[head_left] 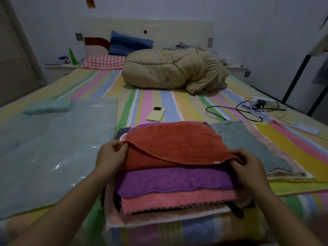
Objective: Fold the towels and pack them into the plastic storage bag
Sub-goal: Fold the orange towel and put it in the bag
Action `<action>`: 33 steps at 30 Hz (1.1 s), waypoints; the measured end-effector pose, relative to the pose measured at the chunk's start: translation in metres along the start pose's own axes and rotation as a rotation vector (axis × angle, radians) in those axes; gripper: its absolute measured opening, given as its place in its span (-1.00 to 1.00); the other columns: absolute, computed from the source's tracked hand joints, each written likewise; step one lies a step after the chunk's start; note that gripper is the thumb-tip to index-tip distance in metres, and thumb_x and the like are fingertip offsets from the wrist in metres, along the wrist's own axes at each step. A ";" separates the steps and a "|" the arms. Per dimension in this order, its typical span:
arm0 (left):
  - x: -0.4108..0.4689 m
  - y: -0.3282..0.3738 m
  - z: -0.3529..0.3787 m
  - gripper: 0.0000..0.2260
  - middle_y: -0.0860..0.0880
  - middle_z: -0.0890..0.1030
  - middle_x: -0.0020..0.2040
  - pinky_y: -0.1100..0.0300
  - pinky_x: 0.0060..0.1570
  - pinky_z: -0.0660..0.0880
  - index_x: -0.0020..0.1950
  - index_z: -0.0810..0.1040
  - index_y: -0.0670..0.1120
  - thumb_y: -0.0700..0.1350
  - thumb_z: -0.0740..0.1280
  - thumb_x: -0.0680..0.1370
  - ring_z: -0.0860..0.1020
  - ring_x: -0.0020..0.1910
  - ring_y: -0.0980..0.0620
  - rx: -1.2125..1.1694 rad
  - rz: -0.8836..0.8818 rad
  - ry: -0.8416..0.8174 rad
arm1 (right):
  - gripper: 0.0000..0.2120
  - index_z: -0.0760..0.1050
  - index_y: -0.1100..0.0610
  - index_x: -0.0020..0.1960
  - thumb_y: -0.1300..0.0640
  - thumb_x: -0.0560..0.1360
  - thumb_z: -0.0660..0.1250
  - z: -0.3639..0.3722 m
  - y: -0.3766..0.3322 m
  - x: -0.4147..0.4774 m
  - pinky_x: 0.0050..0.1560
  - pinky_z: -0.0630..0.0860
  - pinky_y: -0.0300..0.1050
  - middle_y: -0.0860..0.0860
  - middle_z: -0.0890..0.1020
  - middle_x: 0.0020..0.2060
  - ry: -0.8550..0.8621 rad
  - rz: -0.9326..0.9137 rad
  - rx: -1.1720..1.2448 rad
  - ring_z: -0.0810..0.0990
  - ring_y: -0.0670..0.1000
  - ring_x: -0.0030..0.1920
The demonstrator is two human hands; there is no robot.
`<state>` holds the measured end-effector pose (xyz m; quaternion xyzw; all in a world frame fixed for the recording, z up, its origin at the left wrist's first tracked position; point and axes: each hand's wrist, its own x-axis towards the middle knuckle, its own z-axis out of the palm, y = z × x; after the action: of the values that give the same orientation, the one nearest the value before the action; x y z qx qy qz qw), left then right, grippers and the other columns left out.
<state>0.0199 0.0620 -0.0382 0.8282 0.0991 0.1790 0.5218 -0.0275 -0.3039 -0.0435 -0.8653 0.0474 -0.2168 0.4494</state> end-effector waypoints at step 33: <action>0.079 -0.023 0.028 -0.88 0.04 0.65 -0.30 0.20 -0.27 0.42 -0.23 0.60 0.00 -0.14 0.40 0.50 0.61 -0.24 0.05 0.231 0.066 0.054 | -0.73 0.58 0.01 -0.16 -0.16 0.49 0.28 0.070 0.017 0.153 -0.23 0.49 -0.06 -0.01 0.65 -0.27 -0.108 0.017 -0.321 0.56 -0.01 -0.25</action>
<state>0.1040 0.0767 -0.0551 0.8805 0.1057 0.2058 0.4137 0.1413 -0.3031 -0.0415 -0.9359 0.0645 -0.1558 0.3093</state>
